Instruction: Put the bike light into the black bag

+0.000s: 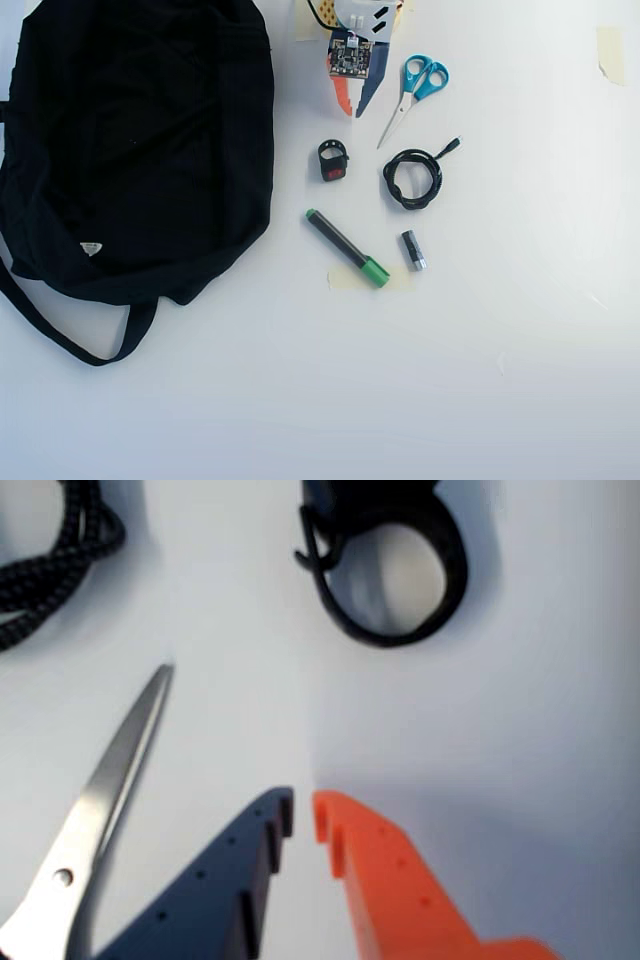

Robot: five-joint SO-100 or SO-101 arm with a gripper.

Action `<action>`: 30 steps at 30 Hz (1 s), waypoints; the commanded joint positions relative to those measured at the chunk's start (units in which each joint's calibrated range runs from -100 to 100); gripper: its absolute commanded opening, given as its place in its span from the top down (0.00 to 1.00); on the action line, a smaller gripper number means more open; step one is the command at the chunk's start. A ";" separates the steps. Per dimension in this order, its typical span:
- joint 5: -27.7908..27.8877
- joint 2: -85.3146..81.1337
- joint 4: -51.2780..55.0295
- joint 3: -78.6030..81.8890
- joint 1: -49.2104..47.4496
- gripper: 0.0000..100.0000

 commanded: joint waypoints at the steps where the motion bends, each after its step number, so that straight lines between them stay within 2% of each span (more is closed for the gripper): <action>1: 0.28 0.66 1.20 -4.23 -0.38 0.97; 11: -0.24 20.83 -16.11 -26.70 -4.35 0.97; 16: -0.24 35.68 -36.78 -35.50 -5.92 0.97; 20: -0.19 44.31 -46.26 -40.80 -5.69 0.97; 25: -0.08 54.11 -53.06 -47.90 -5.40 0.97; 30: 0.02 64.73 -54.44 -59.58 -5.17 0.97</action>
